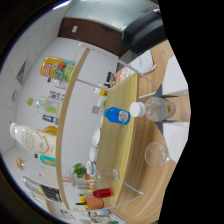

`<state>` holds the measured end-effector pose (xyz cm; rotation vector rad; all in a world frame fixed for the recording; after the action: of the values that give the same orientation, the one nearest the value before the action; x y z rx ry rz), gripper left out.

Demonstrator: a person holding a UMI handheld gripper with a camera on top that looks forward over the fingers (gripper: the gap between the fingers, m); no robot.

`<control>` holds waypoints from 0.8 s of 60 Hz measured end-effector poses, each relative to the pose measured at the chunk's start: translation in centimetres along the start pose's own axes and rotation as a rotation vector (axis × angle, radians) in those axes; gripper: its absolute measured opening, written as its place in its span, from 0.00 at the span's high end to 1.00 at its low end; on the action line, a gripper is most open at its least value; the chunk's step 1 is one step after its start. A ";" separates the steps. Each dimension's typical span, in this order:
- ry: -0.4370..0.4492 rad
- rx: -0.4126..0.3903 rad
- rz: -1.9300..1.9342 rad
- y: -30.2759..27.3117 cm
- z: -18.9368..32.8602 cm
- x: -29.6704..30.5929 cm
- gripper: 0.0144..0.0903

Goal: Make me a cup of Mojito.

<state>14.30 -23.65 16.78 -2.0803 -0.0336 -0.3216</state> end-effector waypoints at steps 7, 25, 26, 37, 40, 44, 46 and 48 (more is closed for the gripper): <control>0.065 0.001 -0.207 0.4 0.7 1.1 0.74; 0.215 0.122 -0.915 -3.5 1.8 0.6 0.74; 0.221 0.129 -0.955 -3.7 1.9 0.4 0.74; 0.297 0.216 -1.403 -5.3 2.3 -1.7 0.74; 0.310 0.227 -1.522 -5.3 2.6 -2.1 0.74; 0.312 0.239 -1.643 -5.3 2.9 -2.5 0.74; 0.326 0.235 -1.690 -5.4 2.9 -2.6 0.74; 0.341 0.234 -1.730 -5.6 3.0 -2.6 0.74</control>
<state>11.55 -17.98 19.49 -1.2199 -1.5833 -1.5488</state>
